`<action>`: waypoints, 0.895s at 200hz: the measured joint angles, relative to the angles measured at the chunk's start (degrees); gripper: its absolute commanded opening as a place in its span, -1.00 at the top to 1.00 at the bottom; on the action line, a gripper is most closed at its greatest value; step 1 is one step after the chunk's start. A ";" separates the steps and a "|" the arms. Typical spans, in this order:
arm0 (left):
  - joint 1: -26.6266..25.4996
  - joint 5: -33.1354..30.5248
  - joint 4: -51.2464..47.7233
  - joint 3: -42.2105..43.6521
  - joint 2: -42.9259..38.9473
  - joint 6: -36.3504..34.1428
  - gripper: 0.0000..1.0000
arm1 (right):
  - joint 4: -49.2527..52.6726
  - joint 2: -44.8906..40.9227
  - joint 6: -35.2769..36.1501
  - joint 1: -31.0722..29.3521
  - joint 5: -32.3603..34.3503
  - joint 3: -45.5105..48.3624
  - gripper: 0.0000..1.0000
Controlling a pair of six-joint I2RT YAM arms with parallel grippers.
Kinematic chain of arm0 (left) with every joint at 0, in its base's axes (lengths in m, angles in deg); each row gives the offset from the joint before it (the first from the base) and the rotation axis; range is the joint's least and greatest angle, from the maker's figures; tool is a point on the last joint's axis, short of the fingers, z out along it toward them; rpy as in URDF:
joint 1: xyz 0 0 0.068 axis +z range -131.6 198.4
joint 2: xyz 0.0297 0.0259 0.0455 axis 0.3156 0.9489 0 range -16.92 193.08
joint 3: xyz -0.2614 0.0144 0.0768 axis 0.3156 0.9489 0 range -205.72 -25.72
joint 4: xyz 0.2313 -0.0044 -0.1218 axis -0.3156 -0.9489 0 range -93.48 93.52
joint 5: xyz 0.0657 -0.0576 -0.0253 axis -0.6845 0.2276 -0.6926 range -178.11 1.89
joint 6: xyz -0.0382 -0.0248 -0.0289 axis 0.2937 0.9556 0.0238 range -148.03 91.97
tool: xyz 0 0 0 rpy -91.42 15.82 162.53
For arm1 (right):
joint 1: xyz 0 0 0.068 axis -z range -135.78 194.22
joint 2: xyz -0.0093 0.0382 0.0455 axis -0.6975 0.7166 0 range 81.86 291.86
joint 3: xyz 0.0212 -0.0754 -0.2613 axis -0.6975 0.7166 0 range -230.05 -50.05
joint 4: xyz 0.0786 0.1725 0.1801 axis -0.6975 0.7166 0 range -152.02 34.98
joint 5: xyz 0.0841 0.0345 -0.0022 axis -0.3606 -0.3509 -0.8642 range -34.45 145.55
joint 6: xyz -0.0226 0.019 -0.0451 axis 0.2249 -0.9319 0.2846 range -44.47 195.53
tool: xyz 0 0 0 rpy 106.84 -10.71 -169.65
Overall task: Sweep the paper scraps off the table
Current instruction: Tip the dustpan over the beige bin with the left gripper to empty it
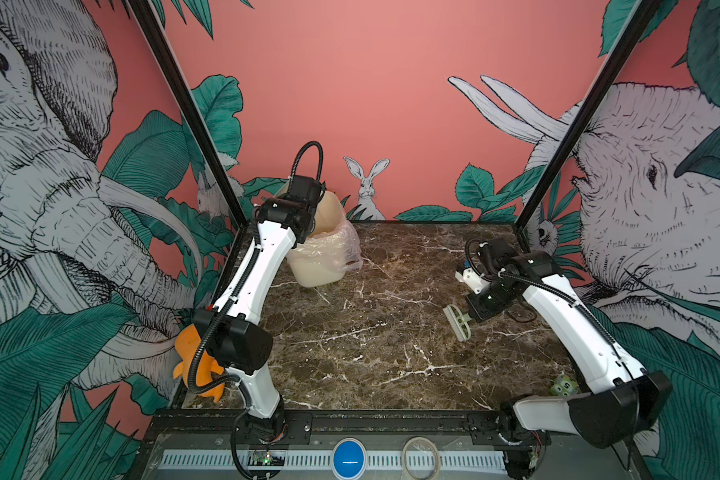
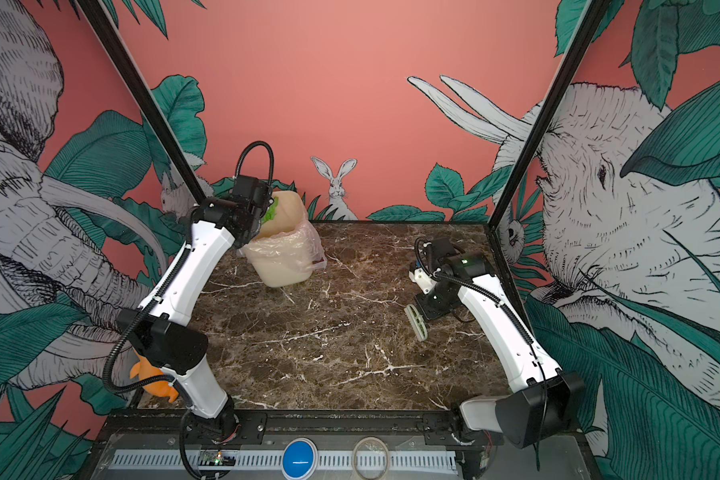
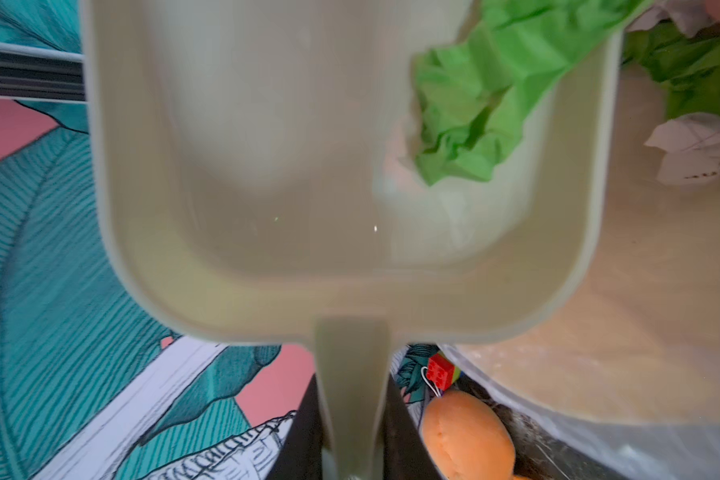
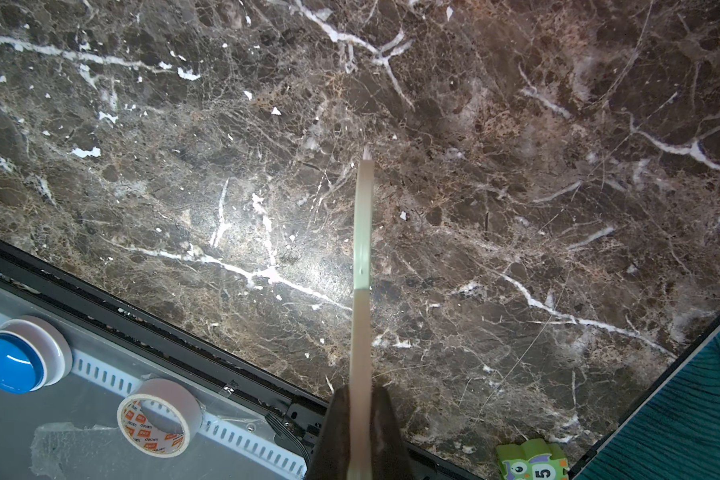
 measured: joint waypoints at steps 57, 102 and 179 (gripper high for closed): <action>-3.72 -9.92 20.59 14.58 -3.87 -20.22 0.80 | -0.07 -0.57 0.04 0.00 -0.39 0.02 1.00; -3.69 -12.52 27.54 17.00 -6.43 -26.47 0.80 | -0.07 -0.59 0.63 0.00 -0.42 0.00 1.00; -5.88 -12.04 25.57 15.89 -8.55 -22.43 0.77 | -0.26 -1.57 0.59 0.00 -0.37 0.87 1.00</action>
